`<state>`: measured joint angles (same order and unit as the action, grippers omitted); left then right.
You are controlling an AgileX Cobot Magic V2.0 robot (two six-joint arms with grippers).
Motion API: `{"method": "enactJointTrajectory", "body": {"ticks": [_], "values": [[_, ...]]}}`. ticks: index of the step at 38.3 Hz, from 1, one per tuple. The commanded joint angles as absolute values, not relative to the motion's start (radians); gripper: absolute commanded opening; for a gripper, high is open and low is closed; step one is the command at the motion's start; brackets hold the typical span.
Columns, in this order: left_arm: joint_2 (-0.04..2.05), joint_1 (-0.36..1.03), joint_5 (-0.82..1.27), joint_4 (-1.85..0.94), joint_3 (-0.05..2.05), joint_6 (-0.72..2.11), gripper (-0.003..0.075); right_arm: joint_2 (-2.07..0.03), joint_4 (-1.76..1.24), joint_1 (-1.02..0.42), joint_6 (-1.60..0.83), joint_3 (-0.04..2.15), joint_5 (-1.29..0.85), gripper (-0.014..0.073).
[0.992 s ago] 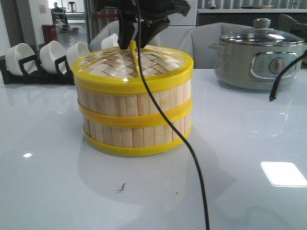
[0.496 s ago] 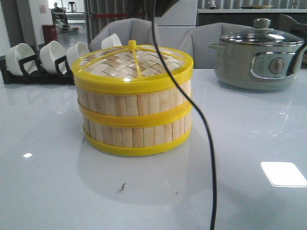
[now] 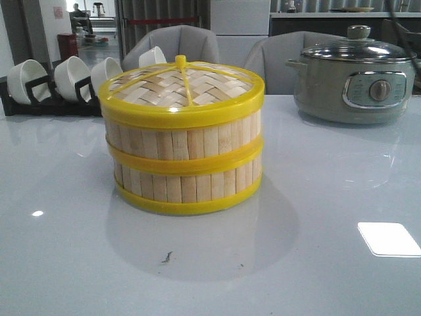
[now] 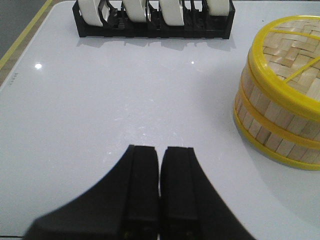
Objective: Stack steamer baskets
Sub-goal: 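Raise the right gripper away from the lidded stack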
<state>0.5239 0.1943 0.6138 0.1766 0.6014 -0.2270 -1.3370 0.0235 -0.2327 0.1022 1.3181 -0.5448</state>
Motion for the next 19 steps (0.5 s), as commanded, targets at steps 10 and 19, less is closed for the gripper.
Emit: {"method": "enactJointTrajectory", "body": {"ticks": [10,19], "values": [[0.528,0.190,0.538,0.184,0.629,-0.236,0.0087,-0.866,0.034,-0.040,0.096,0.829,-0.234,0.0409],[0.528,0.190,0.538,0.184,0.629,-0.236,0.0087,-0.519,0.035,0.014,0.096,0.518,-0.198,0.0409]]}}
